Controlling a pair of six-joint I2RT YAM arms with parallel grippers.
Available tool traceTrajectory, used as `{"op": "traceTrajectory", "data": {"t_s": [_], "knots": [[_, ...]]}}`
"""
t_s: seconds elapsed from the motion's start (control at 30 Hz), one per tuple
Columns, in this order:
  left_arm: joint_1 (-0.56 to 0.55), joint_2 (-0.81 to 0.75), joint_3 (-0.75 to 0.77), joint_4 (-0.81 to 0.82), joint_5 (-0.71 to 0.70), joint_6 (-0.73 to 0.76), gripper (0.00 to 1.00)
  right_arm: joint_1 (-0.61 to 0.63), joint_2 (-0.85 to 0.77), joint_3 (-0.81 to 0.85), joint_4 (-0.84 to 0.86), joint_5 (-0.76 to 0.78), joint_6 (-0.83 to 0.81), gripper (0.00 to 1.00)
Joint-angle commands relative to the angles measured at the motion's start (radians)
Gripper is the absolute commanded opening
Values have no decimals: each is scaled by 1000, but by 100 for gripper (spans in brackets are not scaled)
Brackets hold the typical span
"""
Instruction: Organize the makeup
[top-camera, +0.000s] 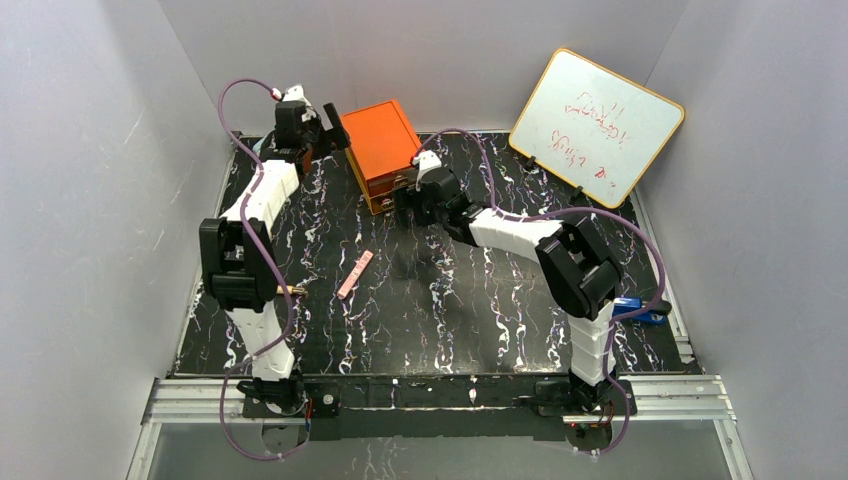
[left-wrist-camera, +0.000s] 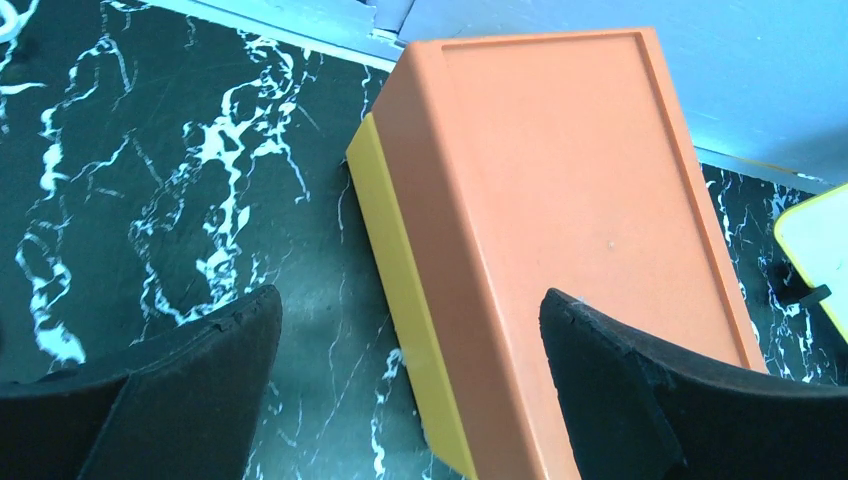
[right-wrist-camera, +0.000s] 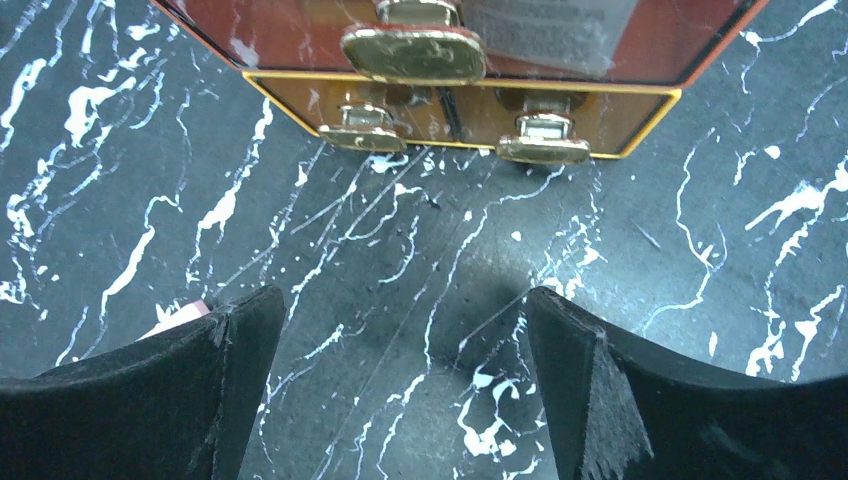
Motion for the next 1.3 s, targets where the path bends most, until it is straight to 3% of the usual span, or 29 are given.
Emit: {"op": "traceTrajectory", "data": {"t_s": [0.0, 0.4, 0.73, 0.97, 1.07, 1.27], "knots": [[-21, 88, 112, -11, 33, -8, 98, -1, -2, -6, 176, -39, 30, 99], [-92, 270, 363, -102, -2, 56, 98, -1, 162, 120, 262, -107, 77, 97], [-124, 306, 348, -138, -82, 82, 98, -1, 228, 176, 300, -81, 98, 96], [-124, 312, 322, -170, -121, 72, 98, 4, 245, 166, 352, -21, 126, 81], [-124, 315, 309, -171, -119, 67, 98, 12, 259, 172, 365, 3, 131, 68], [-124, 320, 288, -173, -105, 50, 99, 33, 297, 202, 368, 39, 134, 67]]}}
